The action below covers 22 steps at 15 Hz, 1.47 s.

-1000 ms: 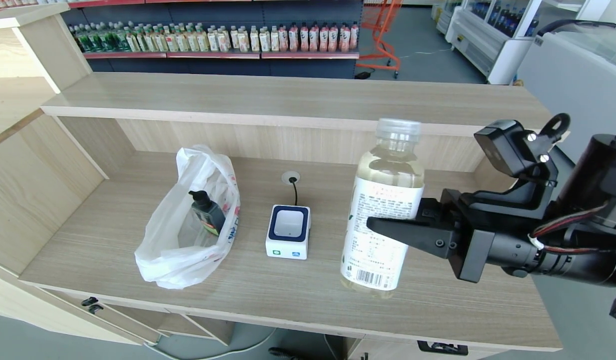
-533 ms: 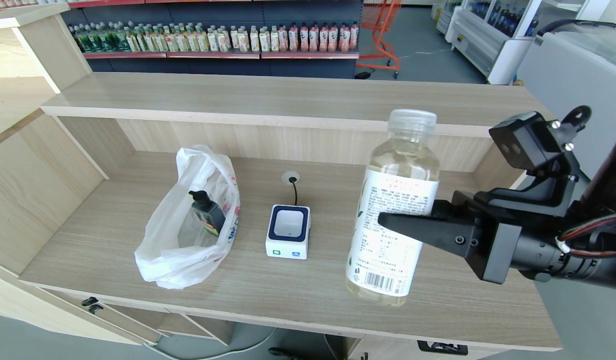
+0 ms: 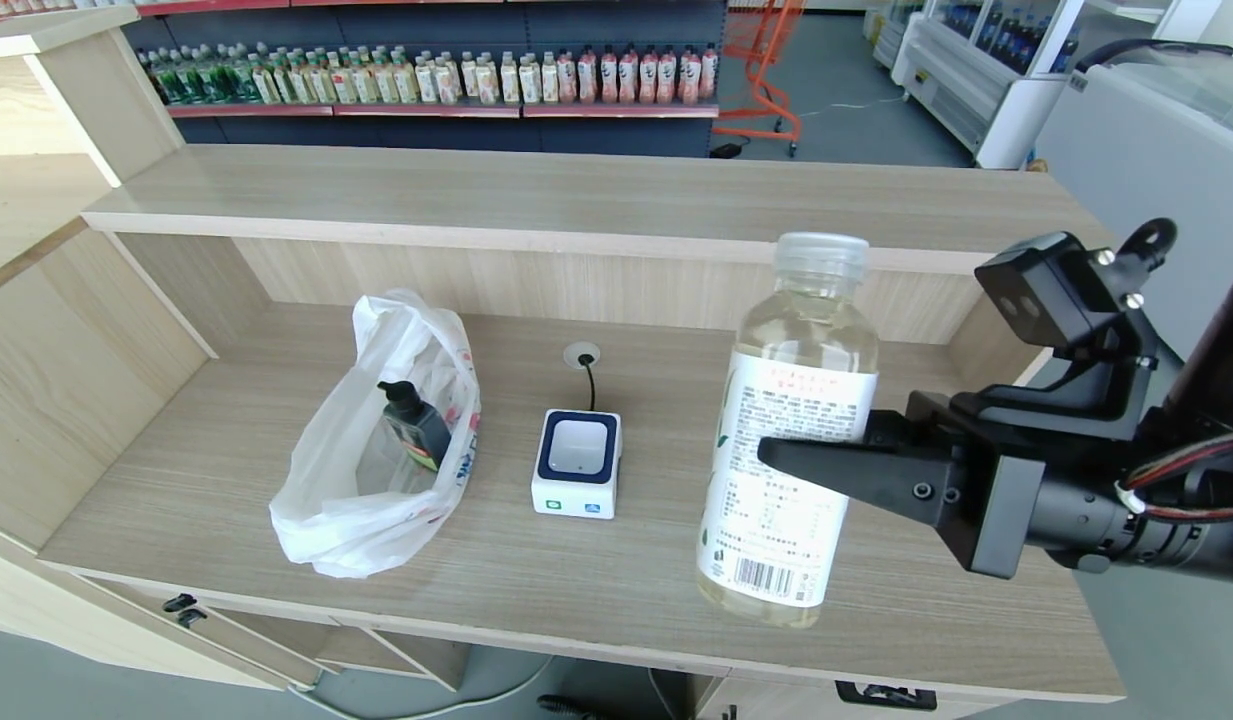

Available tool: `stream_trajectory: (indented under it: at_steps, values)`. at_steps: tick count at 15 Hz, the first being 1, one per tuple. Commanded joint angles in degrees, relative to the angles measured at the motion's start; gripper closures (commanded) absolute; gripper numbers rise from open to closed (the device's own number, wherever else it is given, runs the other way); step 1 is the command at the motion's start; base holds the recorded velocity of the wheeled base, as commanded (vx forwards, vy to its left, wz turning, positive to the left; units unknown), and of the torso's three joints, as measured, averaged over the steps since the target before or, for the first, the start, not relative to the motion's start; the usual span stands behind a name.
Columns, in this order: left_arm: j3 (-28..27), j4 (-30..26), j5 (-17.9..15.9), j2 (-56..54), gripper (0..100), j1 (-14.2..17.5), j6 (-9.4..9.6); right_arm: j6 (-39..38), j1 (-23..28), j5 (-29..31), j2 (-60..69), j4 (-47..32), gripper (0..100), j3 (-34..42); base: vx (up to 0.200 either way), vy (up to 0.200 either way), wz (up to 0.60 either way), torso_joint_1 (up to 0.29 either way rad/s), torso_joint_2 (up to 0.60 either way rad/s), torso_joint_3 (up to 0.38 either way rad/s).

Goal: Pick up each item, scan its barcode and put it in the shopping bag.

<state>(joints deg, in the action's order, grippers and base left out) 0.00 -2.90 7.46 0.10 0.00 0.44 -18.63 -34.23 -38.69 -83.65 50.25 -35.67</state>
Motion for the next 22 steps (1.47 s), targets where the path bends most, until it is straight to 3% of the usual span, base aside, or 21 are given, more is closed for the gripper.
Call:
stream_trajectory:
  at_steps: [1,11,14,16,17,19,22]
  values:
    - [0.0,0.0,0.0,0.0,0,0.0,0.00,0.0,0.1,0.0,0.7,-0.1,100,0.1,0.000,0.000,0.00,0.000,0.00,0.000]
    - [0.0,0.0,0.0,0.0,0,0.0,0.00,2.1,0.9,0.3,2.4,-0.1,100,0.4,0.000,0.000,0.00,0.000,0.00,0.000]
    - [0.0,0.0,0.0,0.0,0,0.0,0.00,33.3,11.6,0.3,-0.5,0.0,100,2.1,0.000,0.000,0.00,0.000,0.00,0.000]
    - [0.0,0.0,0.0,0.0,0,0.0,0.00,48.0,18.8,0.5,0.0,0.1,100,4.3,0.000,0.000,0.00,0.000,0.00,0.000]
    - [0.0,0.0,0.0,0.0,0,0.0,0.00,49.6,19.5,0.5,0.1,0.2,100,4.6,0.000,0.000,0.00,0.000,0.00,0.000]
    - [0.0,0.0,0.0,0.0,0,0.0,0.00,64.3,26.3,0.4,0.1,0.4,100,6.1,0.000,0.000,0.00,0.000,0.00,0.000]
    - [0.0,0.0,0.0,0.0,0,0.0,0.00,69.6,28.1,2.3,1.7,0.6,100,7.4,0.000,0.000,0.00,0.000,0.00,0.000]
